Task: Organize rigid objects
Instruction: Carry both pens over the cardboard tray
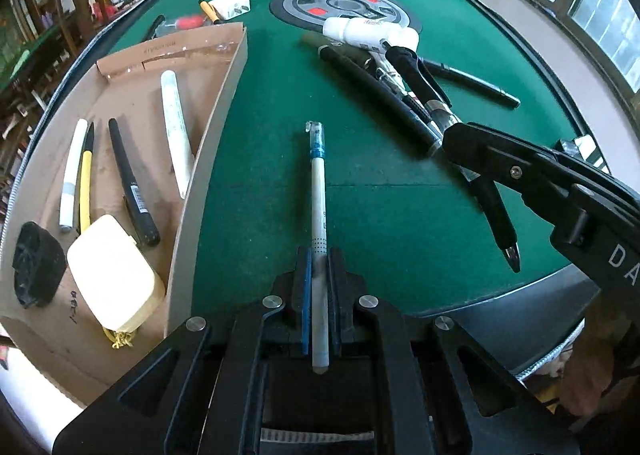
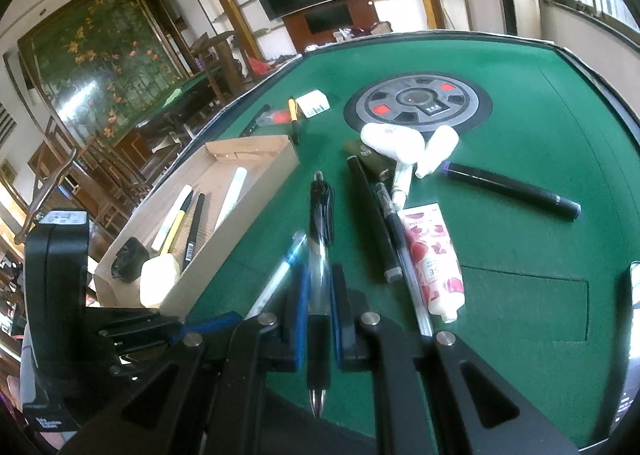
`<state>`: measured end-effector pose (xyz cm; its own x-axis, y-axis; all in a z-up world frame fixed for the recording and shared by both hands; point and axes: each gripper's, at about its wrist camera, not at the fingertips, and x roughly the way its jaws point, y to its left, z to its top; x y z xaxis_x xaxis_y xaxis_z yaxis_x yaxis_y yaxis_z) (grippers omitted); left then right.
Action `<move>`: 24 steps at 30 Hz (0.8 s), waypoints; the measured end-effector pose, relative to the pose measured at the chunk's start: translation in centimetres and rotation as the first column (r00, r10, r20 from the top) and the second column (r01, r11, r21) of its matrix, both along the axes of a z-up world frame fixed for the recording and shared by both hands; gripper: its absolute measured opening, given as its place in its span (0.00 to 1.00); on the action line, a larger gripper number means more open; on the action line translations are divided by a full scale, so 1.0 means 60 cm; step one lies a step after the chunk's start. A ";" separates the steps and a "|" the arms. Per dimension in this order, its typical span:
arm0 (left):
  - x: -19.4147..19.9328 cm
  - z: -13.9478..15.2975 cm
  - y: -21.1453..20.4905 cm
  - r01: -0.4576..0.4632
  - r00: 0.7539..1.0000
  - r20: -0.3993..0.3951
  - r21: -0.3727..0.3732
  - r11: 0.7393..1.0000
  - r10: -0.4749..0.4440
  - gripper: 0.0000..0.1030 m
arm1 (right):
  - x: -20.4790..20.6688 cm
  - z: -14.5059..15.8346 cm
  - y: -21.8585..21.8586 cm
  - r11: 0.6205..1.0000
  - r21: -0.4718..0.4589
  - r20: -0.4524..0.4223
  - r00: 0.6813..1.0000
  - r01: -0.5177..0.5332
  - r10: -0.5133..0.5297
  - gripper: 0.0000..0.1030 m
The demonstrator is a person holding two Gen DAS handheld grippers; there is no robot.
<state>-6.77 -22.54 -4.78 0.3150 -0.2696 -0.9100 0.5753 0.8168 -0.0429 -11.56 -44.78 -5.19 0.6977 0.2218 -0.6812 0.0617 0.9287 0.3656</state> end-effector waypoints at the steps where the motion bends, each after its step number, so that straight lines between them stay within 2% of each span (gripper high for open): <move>1: 0.001 -0.001 0.000 0.001 1.000 0.002 0.002 1.000 -0.001 0.07 | -0.001 -0.001 -0.001 1.000 0.002 0.000 1.000 0.002 -0.002 0.09; 5: 0.008 -0.014 -0.003 0.006 1.000 -0.029 0.011 1.000 -0.006 0.07 | -0.002 -0.002 -0.003 1.000 0.009 -0.002 1.000 0.001 -0.001 0.09; 11: 0.017 -0.017 -0.003 0.009 1.000 -0.030 -0.004 1.000 -0.009 0.07 | -0.004 -0.005 -0.005 1.000 0.013 -0.002 1.000 0.007 -0.007 0.09; 19: 0.030 0.011 0.042 -0.041 0.997 -0.073 -0.163 0.986 0.029 0.07 | -0.008 -0.007 -0.011 0.999 0.047 -0.001 1.000 0.017 -0.017 0.09; 24: 0.034 0.052 0.089 -0.091 0.993 -0.094 -0.261 0.961 0.069 0.06 | -0.002 0.000 0.007 0.996 0.092 0.019 1.000 -0.020 0.019 0.09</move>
